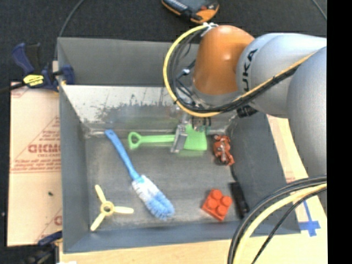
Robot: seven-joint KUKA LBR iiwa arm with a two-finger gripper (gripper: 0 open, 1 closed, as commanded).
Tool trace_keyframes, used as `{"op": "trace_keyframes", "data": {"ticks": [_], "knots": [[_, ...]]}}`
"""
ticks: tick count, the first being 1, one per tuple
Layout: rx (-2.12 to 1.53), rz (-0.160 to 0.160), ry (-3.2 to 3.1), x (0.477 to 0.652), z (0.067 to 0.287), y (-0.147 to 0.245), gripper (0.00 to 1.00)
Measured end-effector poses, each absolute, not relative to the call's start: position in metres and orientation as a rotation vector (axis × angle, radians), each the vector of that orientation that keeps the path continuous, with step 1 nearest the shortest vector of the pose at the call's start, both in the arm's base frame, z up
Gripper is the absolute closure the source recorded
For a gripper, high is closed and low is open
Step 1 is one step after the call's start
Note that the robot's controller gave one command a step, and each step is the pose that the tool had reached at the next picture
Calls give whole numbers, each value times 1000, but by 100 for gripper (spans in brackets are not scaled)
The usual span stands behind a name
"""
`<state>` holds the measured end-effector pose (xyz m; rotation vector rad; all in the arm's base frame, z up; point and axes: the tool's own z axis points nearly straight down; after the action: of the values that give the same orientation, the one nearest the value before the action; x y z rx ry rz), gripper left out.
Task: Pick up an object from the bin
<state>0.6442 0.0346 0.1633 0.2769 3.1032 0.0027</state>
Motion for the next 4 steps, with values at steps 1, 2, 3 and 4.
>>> {"op": "trace_keyframes", "data": {"ticks": [1,2,3,4], "knots": [[219,2,3121,648,69,40,0],[335,4,3096,646,70,55,0],[239,2,3111,649,71,40,100],[239,2,3110,650,71,40,100]]}}
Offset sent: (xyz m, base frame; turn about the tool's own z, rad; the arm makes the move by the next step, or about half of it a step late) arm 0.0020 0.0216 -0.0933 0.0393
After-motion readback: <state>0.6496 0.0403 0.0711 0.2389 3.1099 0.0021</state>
